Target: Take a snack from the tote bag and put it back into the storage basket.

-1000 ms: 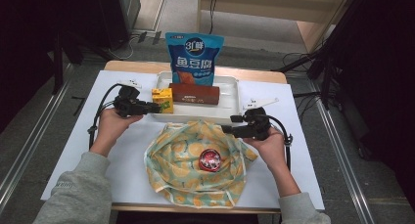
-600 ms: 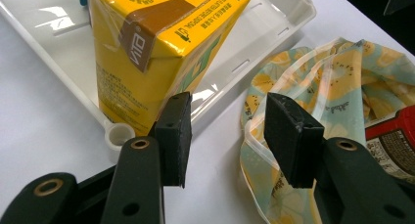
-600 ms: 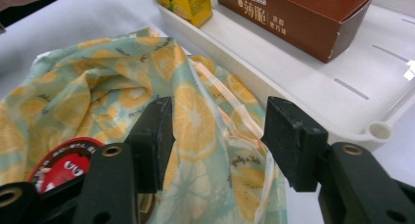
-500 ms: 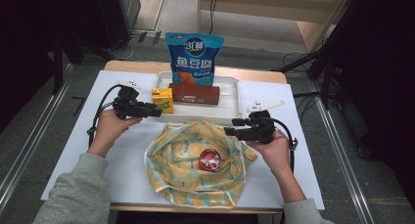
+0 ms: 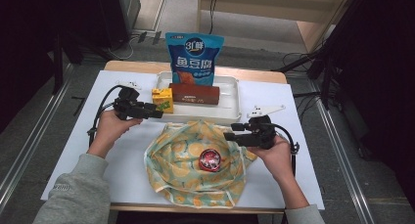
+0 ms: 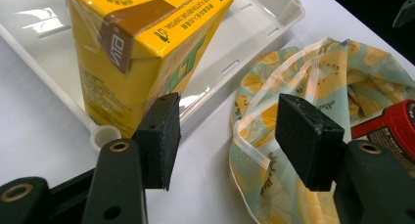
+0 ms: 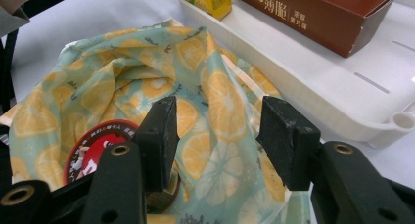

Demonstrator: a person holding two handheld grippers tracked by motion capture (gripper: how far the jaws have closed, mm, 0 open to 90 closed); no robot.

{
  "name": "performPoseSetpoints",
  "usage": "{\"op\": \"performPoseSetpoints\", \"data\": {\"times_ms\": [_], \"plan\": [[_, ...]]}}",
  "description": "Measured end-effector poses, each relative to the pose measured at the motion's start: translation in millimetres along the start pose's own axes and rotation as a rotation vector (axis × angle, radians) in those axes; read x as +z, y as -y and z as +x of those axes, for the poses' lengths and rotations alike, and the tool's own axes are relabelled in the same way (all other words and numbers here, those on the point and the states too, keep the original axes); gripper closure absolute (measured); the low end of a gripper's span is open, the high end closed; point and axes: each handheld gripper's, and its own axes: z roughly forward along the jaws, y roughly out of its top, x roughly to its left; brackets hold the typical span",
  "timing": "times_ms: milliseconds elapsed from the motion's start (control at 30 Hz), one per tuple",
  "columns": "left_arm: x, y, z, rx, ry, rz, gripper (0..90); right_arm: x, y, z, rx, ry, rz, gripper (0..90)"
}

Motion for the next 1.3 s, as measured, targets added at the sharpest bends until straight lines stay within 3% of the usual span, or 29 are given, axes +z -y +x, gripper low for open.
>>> {"op": "performPoseSetpoints", "data": {"times_ms": [333,1300], "plan": [[1.9,0.8,-0.9,0.007,0.004,0.016,41.1,-4.0,4.4,11.7,-0.028,-0.005,0.004,49.3],[2.7,0.8,-1.9,0.022,0.012,0.013,38.2,8.2,14.6,38.8,-0.087,-0.064,0.024,40.7]]}}
